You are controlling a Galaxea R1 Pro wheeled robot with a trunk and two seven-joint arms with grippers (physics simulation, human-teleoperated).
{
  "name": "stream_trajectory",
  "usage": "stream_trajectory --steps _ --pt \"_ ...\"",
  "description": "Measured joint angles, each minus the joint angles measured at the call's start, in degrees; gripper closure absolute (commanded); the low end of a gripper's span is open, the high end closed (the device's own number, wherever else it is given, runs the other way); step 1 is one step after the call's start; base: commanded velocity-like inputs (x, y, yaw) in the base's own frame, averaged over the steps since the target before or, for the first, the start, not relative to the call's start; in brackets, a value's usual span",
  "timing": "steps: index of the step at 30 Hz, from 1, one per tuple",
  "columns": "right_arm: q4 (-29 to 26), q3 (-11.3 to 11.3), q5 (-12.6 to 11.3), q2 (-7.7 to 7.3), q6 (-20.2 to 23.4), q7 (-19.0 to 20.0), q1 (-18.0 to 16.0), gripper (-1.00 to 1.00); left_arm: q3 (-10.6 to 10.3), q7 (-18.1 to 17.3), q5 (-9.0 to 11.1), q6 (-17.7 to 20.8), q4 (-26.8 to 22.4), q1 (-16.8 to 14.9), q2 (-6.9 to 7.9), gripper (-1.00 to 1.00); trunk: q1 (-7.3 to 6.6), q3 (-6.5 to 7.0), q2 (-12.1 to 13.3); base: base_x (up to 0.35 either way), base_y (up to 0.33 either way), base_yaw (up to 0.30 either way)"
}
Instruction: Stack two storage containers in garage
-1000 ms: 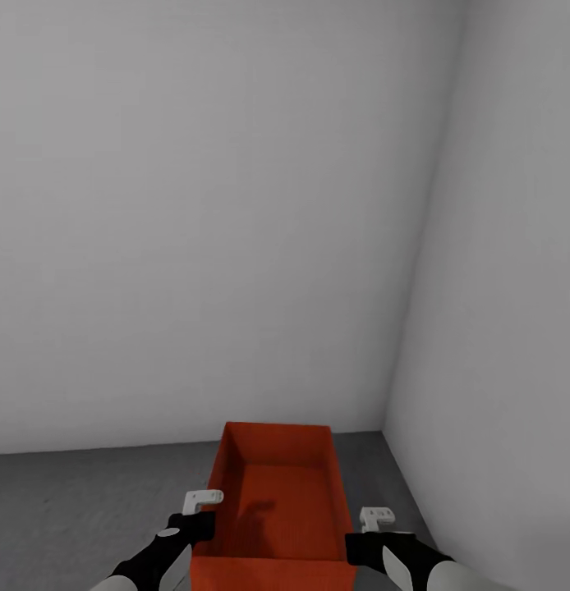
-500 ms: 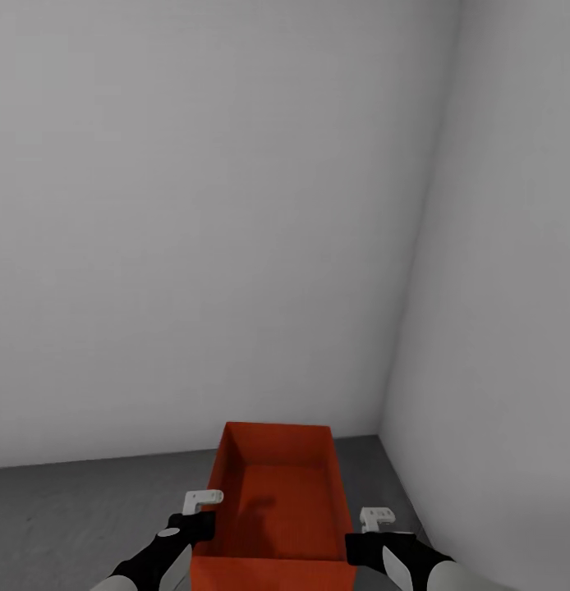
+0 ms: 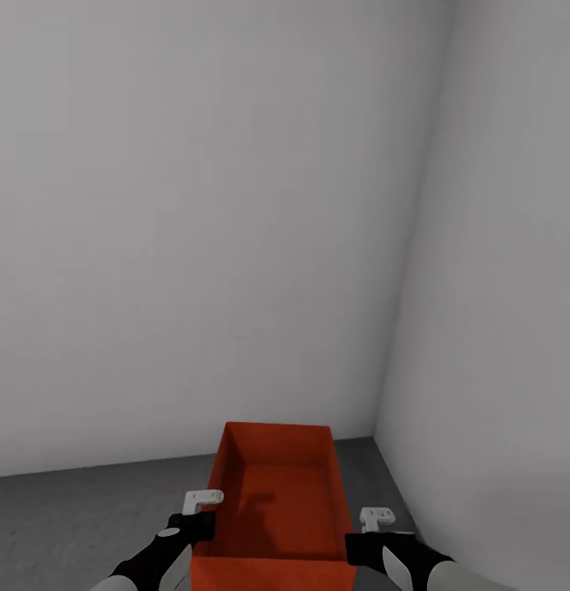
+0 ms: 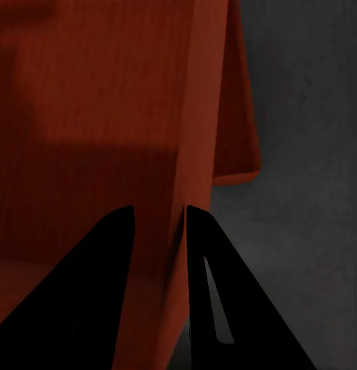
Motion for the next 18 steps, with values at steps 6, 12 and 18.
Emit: stream_trajectory --steps 6,12,18 --pt "-0.1 0.0 0.0 -0.07 0.1 0.1 0.0 1.0 0.0 0.2 0.0 0.0 0.0 0.0 -0.11 1.0 0.0 0.0 0.0 0.082 -0.076 -0.047" --pt "0.0 0.0 0.0 -0.08 0.0 0.1 0.0 1.0 0.0 0.2 0.0 0.0 0.0 0.0 -0.11 1.0 0.0 0.0 0.0 0.016 -0.024 -0.011" --pt "-0.1 0.0 0.0 0.01 0.1 0.0 0.0 1.0 0.0 0.0 0.0 0.0 0.0 0.0 0.0 1.0 0.0 0.0 0.0 0.003 -0.153 -0.032"
